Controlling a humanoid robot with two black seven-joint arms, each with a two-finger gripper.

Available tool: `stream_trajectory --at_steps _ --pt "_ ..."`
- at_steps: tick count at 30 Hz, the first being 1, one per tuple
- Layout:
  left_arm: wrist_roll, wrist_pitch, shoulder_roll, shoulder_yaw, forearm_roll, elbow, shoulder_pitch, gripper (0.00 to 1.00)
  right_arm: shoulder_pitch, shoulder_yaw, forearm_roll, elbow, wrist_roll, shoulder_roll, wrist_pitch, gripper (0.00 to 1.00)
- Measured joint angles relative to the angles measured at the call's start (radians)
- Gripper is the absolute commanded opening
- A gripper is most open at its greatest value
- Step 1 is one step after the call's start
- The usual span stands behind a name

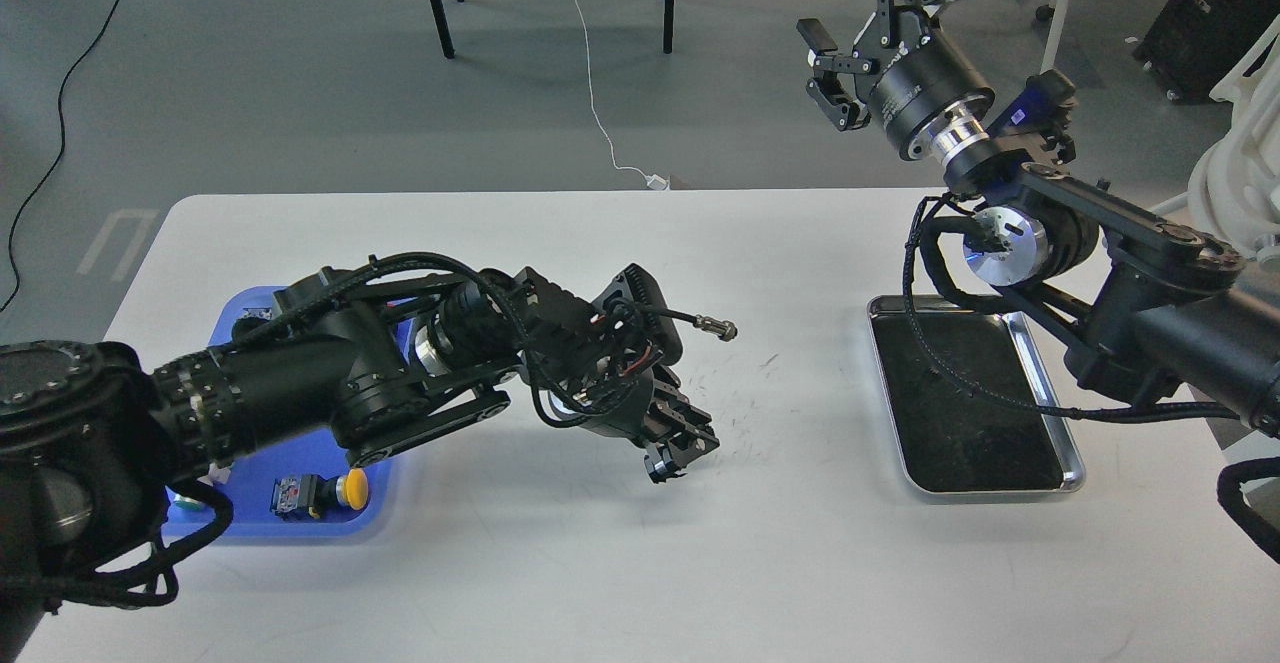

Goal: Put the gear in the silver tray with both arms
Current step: 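Lift the second gear and carry it toward the table center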

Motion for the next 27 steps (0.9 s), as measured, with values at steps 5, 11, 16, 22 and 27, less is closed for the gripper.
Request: stream_trajectory --at_steps 5,11,16,22,27 --pt "0.0 0.0 -0.09 0.002 0.0 0.061 0.0 0.11 -0.01 0.0 0.0 0.004 0.0 -0.01 0.0 0.97" --pt "0.0 0.0 -0.098 0.002 0.0 0.123 0.0 0.11 -0.012 -0.014 0.0 0.005 0.0 -0.012 0.001 0.97" --pt "0.0 0.0 -0.098 0.02 0.0 0.144 0.002 0.14 -0.017 -0.019 0.0 0.005 0.0 -0.013 0.001 0.97" --pt "0.0 0.0 -0.098 0.043 0.0 0.146 0.002 0.29 -0.019 -0.019 0.0 0.004 0.0 -0.013 0.001 0.97" --pt "0.0 0.0 -0.098 0.044 0.0 0.146 0.002 0.8 -0.019 -0.019 0.0 0.004 0.0 -0.013 0.001 0.97"
